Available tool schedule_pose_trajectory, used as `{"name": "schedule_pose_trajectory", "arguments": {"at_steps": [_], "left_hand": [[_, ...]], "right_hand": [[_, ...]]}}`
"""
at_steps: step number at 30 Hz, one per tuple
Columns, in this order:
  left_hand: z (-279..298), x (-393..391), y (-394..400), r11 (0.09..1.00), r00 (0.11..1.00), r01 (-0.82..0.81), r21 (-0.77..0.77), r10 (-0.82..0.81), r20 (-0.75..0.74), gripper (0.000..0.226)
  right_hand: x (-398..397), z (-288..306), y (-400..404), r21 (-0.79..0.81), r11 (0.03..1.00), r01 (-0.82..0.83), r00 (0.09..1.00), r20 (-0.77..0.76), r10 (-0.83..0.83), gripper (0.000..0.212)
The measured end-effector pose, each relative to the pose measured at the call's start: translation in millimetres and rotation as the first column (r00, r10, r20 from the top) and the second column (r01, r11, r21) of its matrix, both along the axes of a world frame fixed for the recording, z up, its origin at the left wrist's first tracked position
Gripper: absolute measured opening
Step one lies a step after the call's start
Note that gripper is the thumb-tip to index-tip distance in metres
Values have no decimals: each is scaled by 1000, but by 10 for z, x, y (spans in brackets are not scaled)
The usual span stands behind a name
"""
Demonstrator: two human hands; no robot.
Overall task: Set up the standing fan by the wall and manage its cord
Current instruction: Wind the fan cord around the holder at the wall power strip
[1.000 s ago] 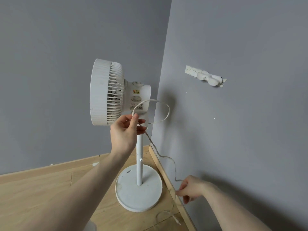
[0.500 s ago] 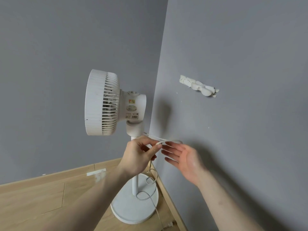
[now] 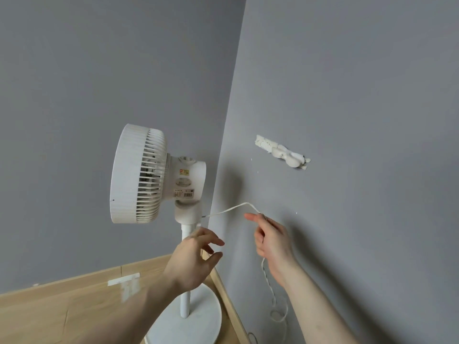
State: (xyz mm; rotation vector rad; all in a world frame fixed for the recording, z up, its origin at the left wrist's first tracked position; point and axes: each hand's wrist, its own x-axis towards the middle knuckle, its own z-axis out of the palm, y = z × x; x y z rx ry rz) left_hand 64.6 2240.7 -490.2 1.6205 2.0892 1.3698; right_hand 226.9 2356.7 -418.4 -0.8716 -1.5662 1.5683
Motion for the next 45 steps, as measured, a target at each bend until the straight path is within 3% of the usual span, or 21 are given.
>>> {"name": "schedule_pose_trajectory", "arguments": {"at_steps": [10, 12, 17, 22, 31, 35, 39, 42, 45], "left_hand": [[322, 118, 270, 998, 997, 5, 55, -1, -77, 42], [549, 118, 399, 999, 993, 10, 35, -6, -119, 45], [1057, 93, 807, 996, 980, 78, -46, -85, -178, 51], [1351, 75, 1087, 983, 978, 173, -63, -179, -106, 50], [1740, -25, 1493, 996, 996, 85, 4, -86, 28, 40], [1899, 8, 1683, 997, 997, 70, -15, -69, 28, 43], [1937, -15, 1828, 996, 999, 31, -89, -34, -39, 46], [1920, -18, 1910, 989, 996, 6, -147, -18, -85, 50], [1934, 2, 1961, 978, 987, -3, -209, -31, -160, 57]], "right_hand": [[151, 696, 371, 371, 929, 15, 931, 333, -148, 19], [155, 891, 437, 374, 927, 22, 931, 329, -155, 11], [158, 1364, 490, 359, 933, -27, 923, 368, -115, 23], [162, 1694, 555, 345, 938, -44, 905, 410, -109, 21], [345, 2153, 737, 477, 878, 41, 883, 394, -256, 26], [324, 2248, 831, 639, 768, 41, 859, 370, -353, 18], [288, 2263, 872, 852, 524, 7, 782, 322, -534, 15], [287, 2189, 920, 917, 394, -64, 718, 317, -620, 17], [284, 2107, 991, 934, 338, -120, 668, 327, -668, 18]]}}
